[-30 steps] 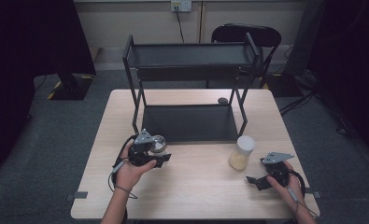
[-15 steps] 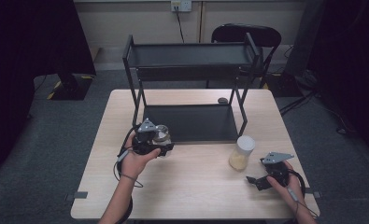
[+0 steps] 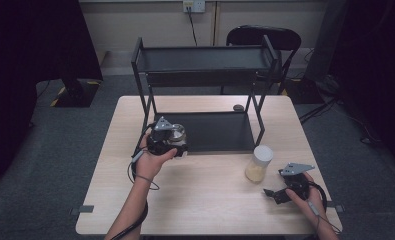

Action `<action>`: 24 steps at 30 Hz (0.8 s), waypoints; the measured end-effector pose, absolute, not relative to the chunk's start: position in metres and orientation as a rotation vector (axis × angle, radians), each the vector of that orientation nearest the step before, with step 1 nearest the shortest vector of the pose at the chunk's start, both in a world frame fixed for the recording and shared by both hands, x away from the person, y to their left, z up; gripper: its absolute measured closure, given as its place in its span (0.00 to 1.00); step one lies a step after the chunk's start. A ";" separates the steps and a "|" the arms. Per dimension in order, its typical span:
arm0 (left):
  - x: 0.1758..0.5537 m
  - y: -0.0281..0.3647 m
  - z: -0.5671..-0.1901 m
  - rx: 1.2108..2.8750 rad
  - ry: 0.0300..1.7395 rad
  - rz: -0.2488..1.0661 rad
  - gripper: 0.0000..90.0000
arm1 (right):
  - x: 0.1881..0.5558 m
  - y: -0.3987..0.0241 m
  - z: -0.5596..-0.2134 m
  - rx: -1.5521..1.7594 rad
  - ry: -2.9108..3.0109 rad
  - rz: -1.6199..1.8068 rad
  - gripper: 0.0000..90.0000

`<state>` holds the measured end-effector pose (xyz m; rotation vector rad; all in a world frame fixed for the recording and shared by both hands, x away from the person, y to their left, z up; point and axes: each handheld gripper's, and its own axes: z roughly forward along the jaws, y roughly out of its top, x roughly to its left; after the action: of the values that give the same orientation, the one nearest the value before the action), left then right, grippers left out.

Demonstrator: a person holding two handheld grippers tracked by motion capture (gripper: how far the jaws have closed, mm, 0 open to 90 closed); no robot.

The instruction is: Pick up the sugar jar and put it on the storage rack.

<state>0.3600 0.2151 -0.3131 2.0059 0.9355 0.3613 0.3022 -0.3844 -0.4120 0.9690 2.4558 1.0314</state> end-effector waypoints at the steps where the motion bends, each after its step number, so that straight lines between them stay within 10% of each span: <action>1: 0.361 0.214 -0.312 2.007 0.934 0.361 0.34 | 0.302 -0.384 -0.412 0.969 2.456 1.032 0.00; 24: 0.391 0.196 -0.277 1.996 0.950 0.358 0.34 | 0.302 -0.384 -0.412 0.969 2.456 1.032 0.00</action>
<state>0.3909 0.1957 -0.2774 1.9963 0.9502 0.3580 0.3022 -0.3844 -0.4120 0.9695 2.4559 1.0315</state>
